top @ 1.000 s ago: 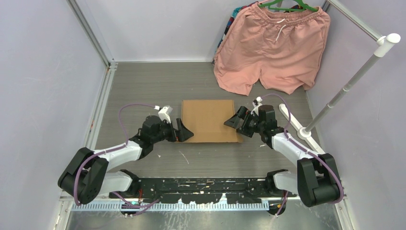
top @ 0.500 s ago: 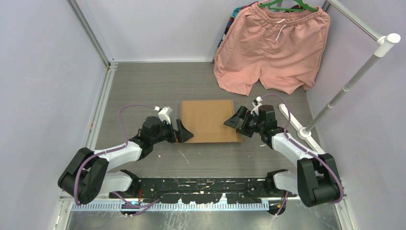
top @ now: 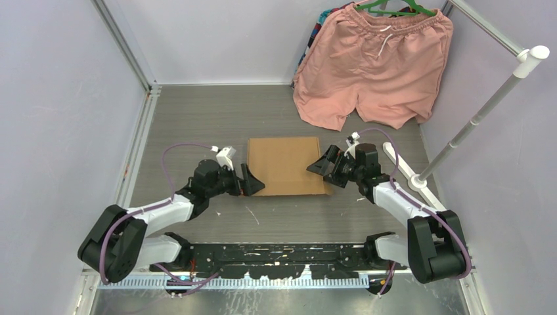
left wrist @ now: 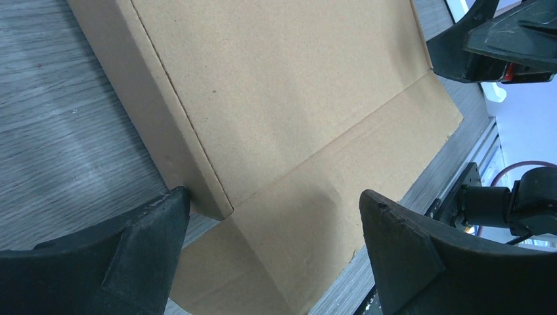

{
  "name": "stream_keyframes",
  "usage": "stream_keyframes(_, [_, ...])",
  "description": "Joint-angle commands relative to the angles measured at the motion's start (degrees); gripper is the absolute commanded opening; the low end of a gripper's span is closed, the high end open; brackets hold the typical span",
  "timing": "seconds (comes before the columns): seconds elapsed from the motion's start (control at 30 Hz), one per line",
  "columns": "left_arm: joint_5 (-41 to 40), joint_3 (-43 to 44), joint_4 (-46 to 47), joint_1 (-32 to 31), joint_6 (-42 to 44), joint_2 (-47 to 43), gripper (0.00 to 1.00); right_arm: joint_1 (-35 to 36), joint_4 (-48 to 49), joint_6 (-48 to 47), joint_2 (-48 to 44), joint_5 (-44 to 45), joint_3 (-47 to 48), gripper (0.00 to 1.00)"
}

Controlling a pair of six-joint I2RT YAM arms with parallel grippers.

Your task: Fold the paper box

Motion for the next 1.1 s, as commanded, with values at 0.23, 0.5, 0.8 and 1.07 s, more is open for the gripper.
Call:
stream_keyframes(0.23, [3.3,1.4,0.2,0.0,-0.5,-5.5,1.0,0.2,1.8,1.5,-3.8,-4.6,1.6,1.0])
stream_keyframes(0.5, [3.3,2.2,-1.7,-0.1,-0.3,-7.1,1.0,0.2,-1.3,1.3,-6.4,-4.8,3.2,1.0])
stream_keyframes(0.8, [3.6,4.1,-5.1,-0.1,0.1,-9.4,1.0,0.2,-3.9,1.2,-8.4,-4.9,4.9,1.0])
stream_keyframes(1.07, [4.3,6.0,-8.2,0.0,0.4,-10.6,1.0,0.2,-4.8,1.2,-9.3,-5.1,6.2,1.0])
